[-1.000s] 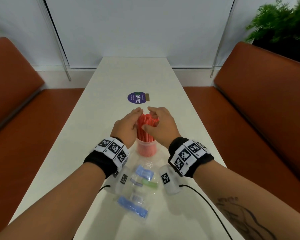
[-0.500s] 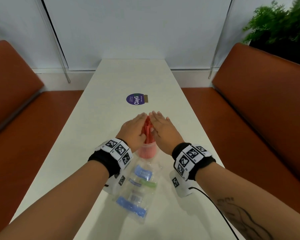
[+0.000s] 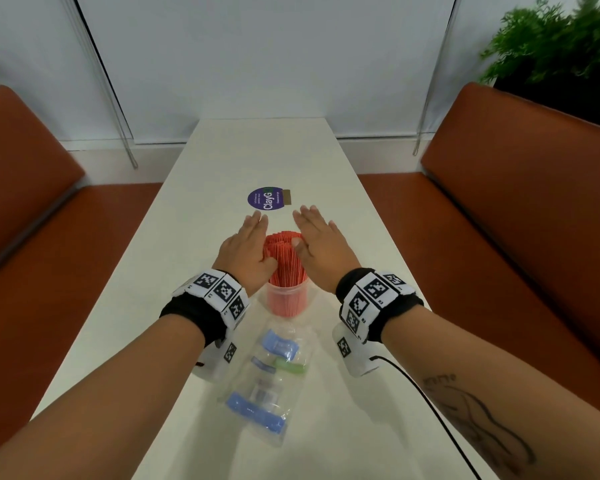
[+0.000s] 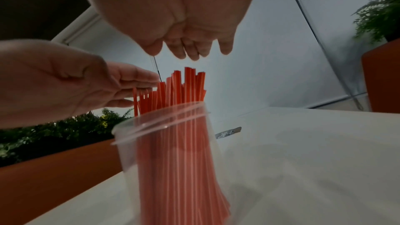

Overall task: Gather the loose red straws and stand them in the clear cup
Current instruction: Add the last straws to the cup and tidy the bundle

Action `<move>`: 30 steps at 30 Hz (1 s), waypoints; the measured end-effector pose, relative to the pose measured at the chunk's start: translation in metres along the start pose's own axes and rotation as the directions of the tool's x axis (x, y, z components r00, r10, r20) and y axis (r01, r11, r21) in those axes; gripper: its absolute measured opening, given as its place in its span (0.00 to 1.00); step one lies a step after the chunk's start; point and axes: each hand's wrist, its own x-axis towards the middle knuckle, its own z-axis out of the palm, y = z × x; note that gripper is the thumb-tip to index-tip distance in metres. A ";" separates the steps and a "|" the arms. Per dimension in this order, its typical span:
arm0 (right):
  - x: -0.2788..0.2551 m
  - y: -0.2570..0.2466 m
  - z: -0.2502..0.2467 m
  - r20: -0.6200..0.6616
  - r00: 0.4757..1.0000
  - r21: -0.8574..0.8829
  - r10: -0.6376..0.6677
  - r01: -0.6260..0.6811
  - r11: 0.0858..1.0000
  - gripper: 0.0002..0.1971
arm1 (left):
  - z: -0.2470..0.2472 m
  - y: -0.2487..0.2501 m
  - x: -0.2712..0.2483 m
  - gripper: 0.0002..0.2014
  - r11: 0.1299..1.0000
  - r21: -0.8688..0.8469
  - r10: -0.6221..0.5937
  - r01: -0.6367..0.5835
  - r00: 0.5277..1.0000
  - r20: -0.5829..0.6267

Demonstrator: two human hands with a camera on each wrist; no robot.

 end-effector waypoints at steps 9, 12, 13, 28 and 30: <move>-0.015 -0.002 0.000 0.075 0.996 -0.001 0.038 -0.038 0.999 0.30 | 0.003 0.008 -0.007 0.40 0.999 0.028 -0.043 0.040 0.996 0.078; -0.034 -0.007 -0.009 -0.144 0.983 0.103 0.113 -0.099 0.990 0.28 | -0.005 -0.001 -0.021 0.32 0.992 0.022 -0.124 0.125 0.992 -0.020; -0.041 -0.009 -0.009 -0.199 0.966 0.155 0.162 -0.132 0.979 0.26 | -0.006 -0.004 -0.027 0.29 0.987 0.017 -0.162 0.162 0.987 -0.002; -0.095 -0.038 0.058 0.562 0.623 0.456 0.544 -0.782 0.425 0.28 | 0.060 -0.011 -0.096 0.32 0.914 -0.175 -0.287 0.365 0.889 0.356; -0.094 -0.046 0.059 0.531 0.668 0.506 0.522 -0.744 0.437 0.26 | 0.057 -0.022 -0.103 0.30 0.874 -0.301 -0.298 0.382 0.910 0.288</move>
